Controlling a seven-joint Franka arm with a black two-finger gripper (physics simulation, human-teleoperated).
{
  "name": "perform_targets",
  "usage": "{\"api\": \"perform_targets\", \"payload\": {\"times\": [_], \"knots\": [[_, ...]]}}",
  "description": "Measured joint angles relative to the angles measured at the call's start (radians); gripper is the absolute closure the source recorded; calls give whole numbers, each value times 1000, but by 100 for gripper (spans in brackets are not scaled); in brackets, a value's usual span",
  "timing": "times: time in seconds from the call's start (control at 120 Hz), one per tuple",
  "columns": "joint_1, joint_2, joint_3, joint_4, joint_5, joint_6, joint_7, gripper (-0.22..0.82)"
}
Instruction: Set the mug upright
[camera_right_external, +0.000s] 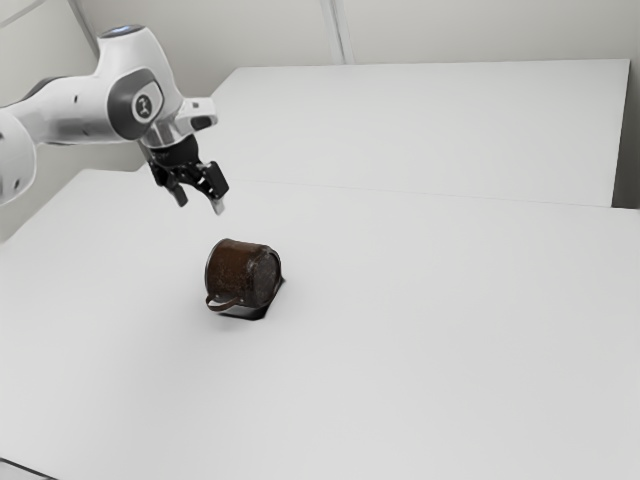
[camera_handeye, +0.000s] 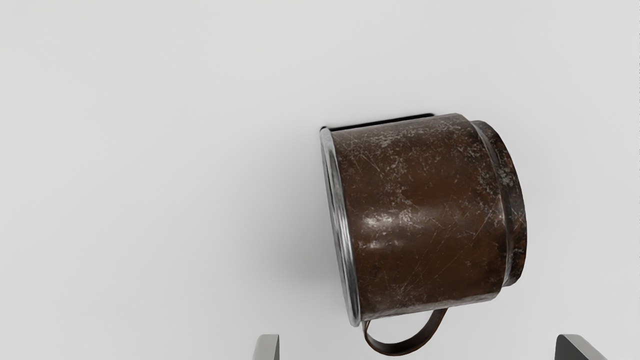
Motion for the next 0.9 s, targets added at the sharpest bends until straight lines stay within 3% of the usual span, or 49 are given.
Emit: {"api": "perform_targets", "payload": {"times": [0.15,0.375,0.542,0.9], "knots": [[28,8,-1,-30,-33,34,13,0],[151,104,-1,-28,-324,56,160,0],[262,169,0,-5,-573,-17,303,0],[360,307,17,4,-906,-219,559,0]]}}
